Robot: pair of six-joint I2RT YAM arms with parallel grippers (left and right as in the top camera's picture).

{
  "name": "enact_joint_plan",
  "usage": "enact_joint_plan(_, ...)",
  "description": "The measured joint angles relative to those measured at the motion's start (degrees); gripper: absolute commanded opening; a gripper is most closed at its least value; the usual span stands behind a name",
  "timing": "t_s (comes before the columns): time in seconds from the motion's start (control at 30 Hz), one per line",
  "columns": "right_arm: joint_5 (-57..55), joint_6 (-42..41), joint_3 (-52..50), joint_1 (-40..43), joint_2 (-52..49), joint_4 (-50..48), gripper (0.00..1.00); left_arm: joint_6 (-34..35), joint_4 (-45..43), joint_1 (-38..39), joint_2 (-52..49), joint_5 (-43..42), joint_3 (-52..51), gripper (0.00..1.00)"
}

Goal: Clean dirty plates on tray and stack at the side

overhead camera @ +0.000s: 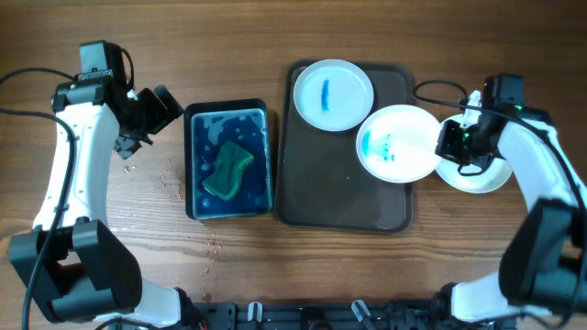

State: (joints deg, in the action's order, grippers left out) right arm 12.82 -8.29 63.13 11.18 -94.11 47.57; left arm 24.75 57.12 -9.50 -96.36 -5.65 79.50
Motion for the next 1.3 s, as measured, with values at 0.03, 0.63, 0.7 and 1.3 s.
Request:
enact_joint_plan(0.03,0.8,0.0,0.0,-0.1,1.8,0.8,0.04,0.0,0.0,0.0,0.0,0.0,0.0,1.00)
enact_joint_plan(0.63,3.0,-13.1,-20.1,-23.5,9.5,-14.3,0.11,-4.5,7.3,4.8,0.0,-12.6,0.0,0.91)
enact_joint_plan(0.7,2.1,-14.2,-20.9,-23.5,9.4,-16.3,0.28,-5.0,7.0,7.5,0.0,-11.1,-0.1,0.88)
enact_joint_plan(1.3,-1.3,-10.9,-13.9,-23.4,20.3,-4.7,0.40,-2.3,-20.0,23.2,-3.9,7.4,-20.8,0.04)
